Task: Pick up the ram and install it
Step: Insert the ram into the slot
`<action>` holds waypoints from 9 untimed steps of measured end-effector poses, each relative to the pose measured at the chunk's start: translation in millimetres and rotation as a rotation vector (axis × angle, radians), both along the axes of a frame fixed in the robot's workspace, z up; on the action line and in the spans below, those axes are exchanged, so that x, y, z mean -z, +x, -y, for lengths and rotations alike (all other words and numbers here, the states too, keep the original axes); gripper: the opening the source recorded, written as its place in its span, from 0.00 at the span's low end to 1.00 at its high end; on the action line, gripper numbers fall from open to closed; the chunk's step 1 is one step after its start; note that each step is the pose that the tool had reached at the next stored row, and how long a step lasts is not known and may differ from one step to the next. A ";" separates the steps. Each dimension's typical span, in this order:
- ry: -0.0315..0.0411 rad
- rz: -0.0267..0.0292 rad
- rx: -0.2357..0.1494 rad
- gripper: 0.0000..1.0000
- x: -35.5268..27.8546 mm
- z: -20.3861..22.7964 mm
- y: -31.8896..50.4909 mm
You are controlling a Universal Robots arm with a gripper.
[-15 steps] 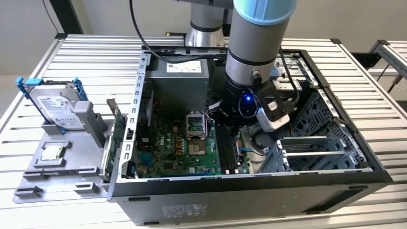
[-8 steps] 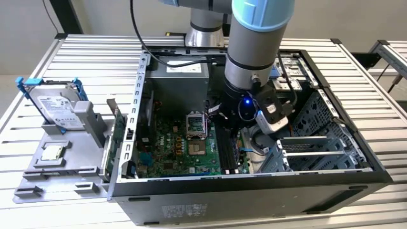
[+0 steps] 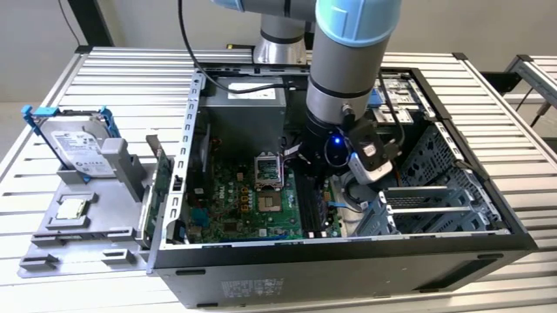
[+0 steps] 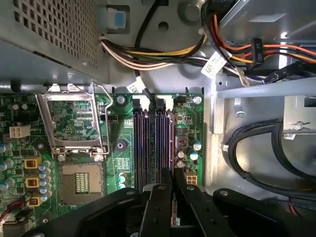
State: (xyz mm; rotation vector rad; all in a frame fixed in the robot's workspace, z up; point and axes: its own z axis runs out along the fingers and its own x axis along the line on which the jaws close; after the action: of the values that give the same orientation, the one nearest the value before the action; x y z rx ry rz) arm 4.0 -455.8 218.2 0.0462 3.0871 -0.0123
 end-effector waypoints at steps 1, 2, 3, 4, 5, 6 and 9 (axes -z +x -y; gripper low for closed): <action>0.0001 0.0000 0.000 0.00 0.6 0.0 0.0; 0.0000 0.0001 0.000 0.00 0.6 0.0 -0.1; -0.0001 0.0000 0.000 0.00 0.6 0.0 -0.1; -0.0001 0.0000 0.000 0.00 0.7 0.0 -0.3; 0.0000 0.0001 0.000 0.00 0.7 0.0 -0.4; 0.0002 0.0000 0.000 0.00 0.8 0.0 -0.4; 0.0002 -0.0010 0.000 0.00 0.8 0.0 -0.4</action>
State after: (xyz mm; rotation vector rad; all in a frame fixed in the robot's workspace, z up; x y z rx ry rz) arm 3.6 -455.8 217.4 0.0463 3.0881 -0.0121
